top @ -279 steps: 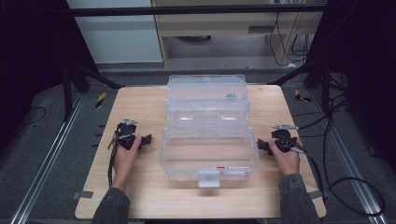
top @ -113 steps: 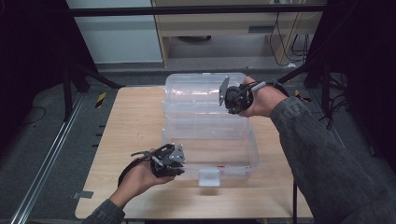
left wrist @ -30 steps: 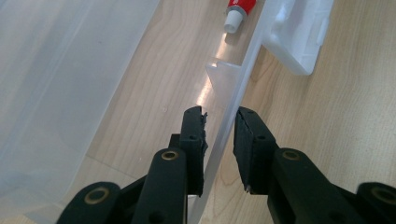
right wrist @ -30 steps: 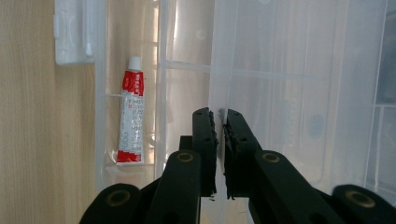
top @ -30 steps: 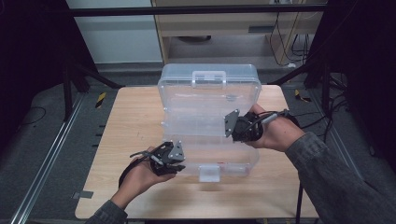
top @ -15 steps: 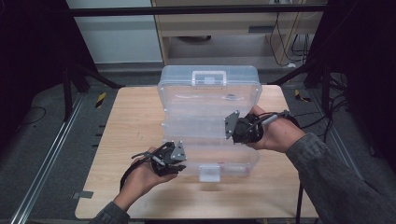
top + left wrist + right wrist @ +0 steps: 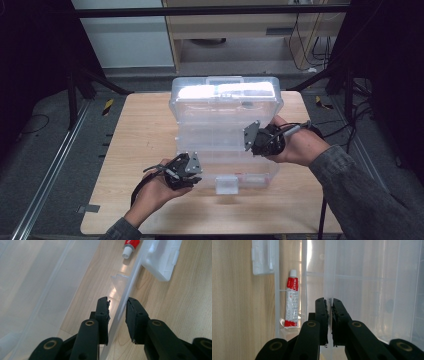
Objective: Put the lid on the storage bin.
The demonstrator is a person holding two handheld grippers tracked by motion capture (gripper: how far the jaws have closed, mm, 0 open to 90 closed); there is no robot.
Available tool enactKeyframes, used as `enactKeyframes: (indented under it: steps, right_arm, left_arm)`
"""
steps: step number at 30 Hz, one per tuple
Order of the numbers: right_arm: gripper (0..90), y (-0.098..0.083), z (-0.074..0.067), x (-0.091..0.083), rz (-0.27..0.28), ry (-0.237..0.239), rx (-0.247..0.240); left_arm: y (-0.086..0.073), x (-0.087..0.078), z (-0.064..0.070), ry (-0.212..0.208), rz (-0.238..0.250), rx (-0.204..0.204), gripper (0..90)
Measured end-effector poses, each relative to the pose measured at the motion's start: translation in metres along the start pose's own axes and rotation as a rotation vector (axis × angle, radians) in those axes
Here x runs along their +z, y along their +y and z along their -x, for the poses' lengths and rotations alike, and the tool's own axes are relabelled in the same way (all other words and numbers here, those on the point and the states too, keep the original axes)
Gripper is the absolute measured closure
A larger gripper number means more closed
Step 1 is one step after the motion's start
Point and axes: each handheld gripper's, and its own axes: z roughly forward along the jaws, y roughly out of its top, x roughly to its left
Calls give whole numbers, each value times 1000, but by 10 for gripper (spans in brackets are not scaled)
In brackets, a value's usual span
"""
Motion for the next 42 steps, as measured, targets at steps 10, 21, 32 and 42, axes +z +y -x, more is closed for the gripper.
enactKeyframes:
  steps: [10, 21, 32, 42]
  right_arm:
    - [846, -1, 1, 0, 9, 7, 6]
    - [836, -3, -1, 0, 22, -6, 15]
    - [836, -5, -4, 1, 28, -7, 6]
    - [834, -6, -8, 3, 33, 3, 10]
  left_arm:
    - [-12, -39, -3, -18, 136, -86, 598]
    - [-9, -94, -51, 50, 323, -264, 892]
    - [6, -105, -105, 43, 395, -414, 898]
    - [6, -100, -111, 37, 404, -449, 898]
